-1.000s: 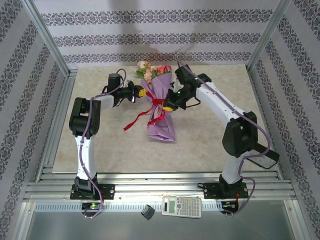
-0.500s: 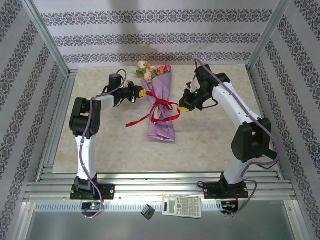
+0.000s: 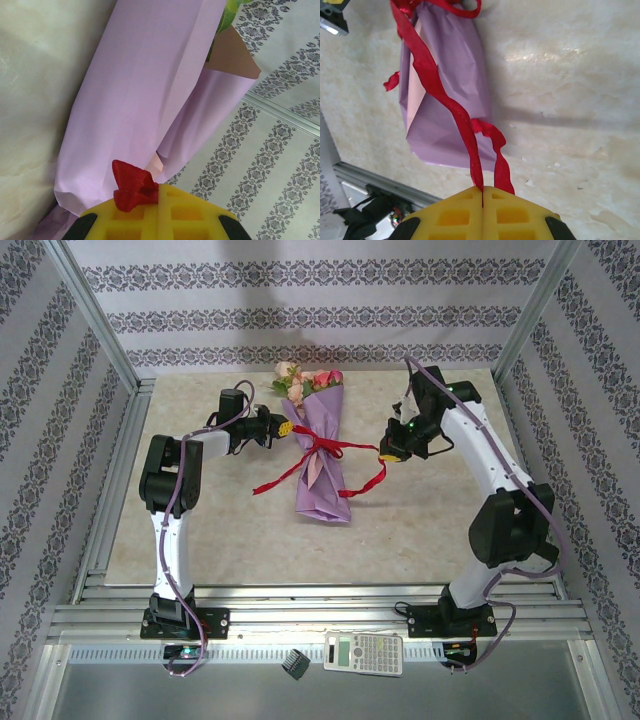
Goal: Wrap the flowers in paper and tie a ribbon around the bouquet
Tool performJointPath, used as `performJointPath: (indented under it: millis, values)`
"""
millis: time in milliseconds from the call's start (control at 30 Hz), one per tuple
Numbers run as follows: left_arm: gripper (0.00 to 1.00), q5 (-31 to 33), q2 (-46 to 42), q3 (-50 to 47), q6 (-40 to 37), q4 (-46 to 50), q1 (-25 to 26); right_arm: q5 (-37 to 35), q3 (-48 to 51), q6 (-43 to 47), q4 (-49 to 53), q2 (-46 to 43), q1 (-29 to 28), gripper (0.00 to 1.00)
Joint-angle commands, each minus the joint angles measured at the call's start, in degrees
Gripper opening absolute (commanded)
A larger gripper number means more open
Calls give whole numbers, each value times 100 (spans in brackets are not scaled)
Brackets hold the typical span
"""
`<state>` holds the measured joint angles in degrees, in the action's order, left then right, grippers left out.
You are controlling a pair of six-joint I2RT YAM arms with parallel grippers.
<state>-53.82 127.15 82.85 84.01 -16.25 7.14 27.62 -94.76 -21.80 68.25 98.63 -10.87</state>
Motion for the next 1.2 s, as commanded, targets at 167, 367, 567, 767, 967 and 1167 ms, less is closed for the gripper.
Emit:
performJointPath:
  millis: [167, 367, 567, 767, 967, 1167]
  values:
    - [0, 181, -381, 14, -350, 446, 47, -1028, -441, -61, -156, 825, 18, 0]
    - [0, 359, -611, -74, -550, 742, 48, -1568, -590, -213, -205, 1327, 102, 0]
    - [0, 466, -750, -153, -527, 761, 51, -1689, -299, -316, -431, 1243, 160, 0]
    - [0, 635, -930, -293, -531, 794, 16, -1647, 268, -320, -569, 1079, 213, 0]
    - [0, 725, -1111, -375, -574, 895, -103, -1400, 376, -407, -758, 895, 189, 0]
    - [0, 844, -1275, -512, -614, 975, -195, -1428, 348, -430, -677, 860, 116, 0]
